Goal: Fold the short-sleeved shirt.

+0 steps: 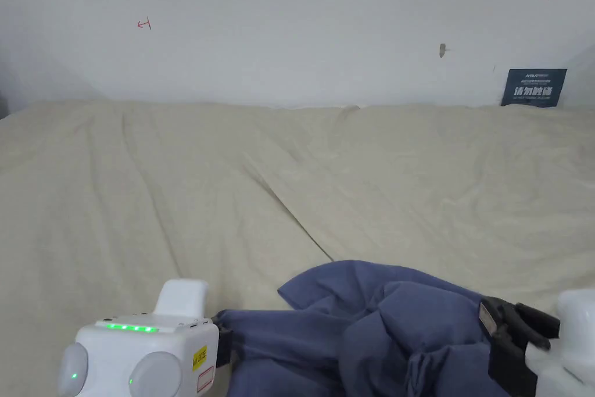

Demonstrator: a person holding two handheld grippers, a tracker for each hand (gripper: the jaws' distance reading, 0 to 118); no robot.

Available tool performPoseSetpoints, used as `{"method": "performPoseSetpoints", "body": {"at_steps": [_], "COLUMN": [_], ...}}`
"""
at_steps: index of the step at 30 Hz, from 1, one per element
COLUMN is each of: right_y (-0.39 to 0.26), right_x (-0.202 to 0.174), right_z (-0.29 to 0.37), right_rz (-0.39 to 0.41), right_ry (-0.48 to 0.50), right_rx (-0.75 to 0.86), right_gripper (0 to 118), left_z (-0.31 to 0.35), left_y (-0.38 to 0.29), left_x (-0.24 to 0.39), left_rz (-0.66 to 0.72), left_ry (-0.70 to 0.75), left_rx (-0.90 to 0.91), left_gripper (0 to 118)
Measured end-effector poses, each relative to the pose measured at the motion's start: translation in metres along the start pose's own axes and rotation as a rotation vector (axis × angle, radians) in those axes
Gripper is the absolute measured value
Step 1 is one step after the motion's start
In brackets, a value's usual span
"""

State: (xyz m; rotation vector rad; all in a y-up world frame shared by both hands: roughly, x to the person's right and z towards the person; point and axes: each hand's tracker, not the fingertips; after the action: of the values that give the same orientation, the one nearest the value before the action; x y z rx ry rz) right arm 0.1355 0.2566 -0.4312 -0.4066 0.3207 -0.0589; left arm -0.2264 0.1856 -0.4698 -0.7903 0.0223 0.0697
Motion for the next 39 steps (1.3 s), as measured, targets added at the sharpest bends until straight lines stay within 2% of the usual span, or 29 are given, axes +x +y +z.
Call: {"method": "performPoseSetpoints", "body": {"at_steps": [3, 5, 6, 7, 8, 9, 11, 16, 18, 20, 21, 22, 24, 25, 27, 28, 29, 30, 31, 32, 35, 39], "right_y": [0.030, 0.051, 0.060, 0.070, 0.079, 0.081, 0.091, 0.076, 0.062, 0.046, 0.041, 0.037, 0.034, 0.034, 0.040, 0.043, 0.046, 0.050, 0.054, 0.052, 0.063, 0.099], "right_x": [0.006, 0.011, 0.014, 0.013, 0.011, 0.007, 0.003, 0.004, 0.005, 0.006, 0.006, 0.006, 0.010, 0.010, 0.008, 0.007, 0.004, 0.006, 0.007, 0.005, -0.001, 0.001], "right_z": [-0.023, -0.048, -0.062, -0.080, -0.097, -0.107, -0.139, -0.221, -0.245, -0.264, -0.270, -0.275, -0.287, -0.288, -0.286, -0.284, -0.280, -0.281, -0.281, -0.278, -0.263, -0.224], "right_rz": [0.037, 0.078, 0.104, 0.130, 0.173, 0.190, 0.248, 0.315, 0.368, 0.364, 0.375, 0.380, 0.389, 0.369, 0.385, 0.433, 0.445, 0.411, 0.379, 0.386, 0.504, 0.462], "right_ry": [0.096, 0.120, 0.148, 0.151, 0.134, 0.157, 0.221, 0.252, 0.238, 0.176, 0.198, 0.194, 0.208, 0.215, 0.207, 0.196, 0.188, 0.188, 0.237, 0.246, 0.202, 0.204], "right_rx": [-0.013, 0.015, 0.002, -0.049, -0.106, -0.129, -0.203, -0.485, -0.579, -0.655, -0.680, -0.687, -0.706, -0.723, -0.708, -0.706, -0.694, -0.703, -0.733, -0.731, -0.655, -0.554], "right_gripper": [0, 0, 13, 51, 82, 96, 97, 96, 96, 96, 94, 87, 64, 55, 22, 11, 11, 4, 4, 4, 4, 4], "left_z": [0.006, 0.011, 0.014, 0.017, 0.020, 0.023, 0.028, 0.046, 0.045, 0.039, 0.038, 0.036, 0.034, 0.034, 0.032, 0.032, 0.031, 0.031, 0.032, 0.034, 0.038, 0.050], "left_y": [0.002, 0.004, 0.004, 0.005, 0.005, 0.006, 0.006, 0.007, 0.009, 0.012, 0.011, 0.011, 0.009, 0.008, 0.007, 0.007, 0.006, 0.006, 0.005, 0.004, 0.005, 0.012], "left_x": [0.000, -0.003, -0.003, -0.004, -0.005, -0.006, -0.006, 0.009, 0.013, 0.011, 0.009, 0.007, 0.003, 0.003, 0.005, 0.005, 0.004, 0.004, 0.003, 0.002, 0.002, 0.000], "left_rz": [-0.011, -0.002, 0.005, 0.008, 0.010, 0.016, 0.023, -0.018, -0.043, -0.040, -0.033, -0.018, 0.014, 0.009, -0.006, -0.012, -0.010, -0.001, 0.009, 0.016, 0.010, 0.016], "left_ry": [0.009, -0.002, -0.005, -0.004, -0.005, -0.006, -0.016, -0.021, -0.028, -0.024, -0.025, -0.027, -0.044, -0.045, -0.033, -0.033, -0.035, -0.037, -0.039, -0.038, -0.030, -0.029], "left_rx": [0.008, 0.017, 0.023, 0.033, 0.035, 0.034, 0.048, 0.081, 0.094, 0.074, 0.074, 0.078, 0.072, 0.069, 0.057, 0.052, 0.051, 0.048, 0.048, 0.057, 0.054, 0.075], "left_gripper": [6, 6, 6, 6, 6, 6, 6, 6, 6, 6, 6, 6, 6, 6, 6, 6, 6, 6, 6, 6, 6, 6]}}
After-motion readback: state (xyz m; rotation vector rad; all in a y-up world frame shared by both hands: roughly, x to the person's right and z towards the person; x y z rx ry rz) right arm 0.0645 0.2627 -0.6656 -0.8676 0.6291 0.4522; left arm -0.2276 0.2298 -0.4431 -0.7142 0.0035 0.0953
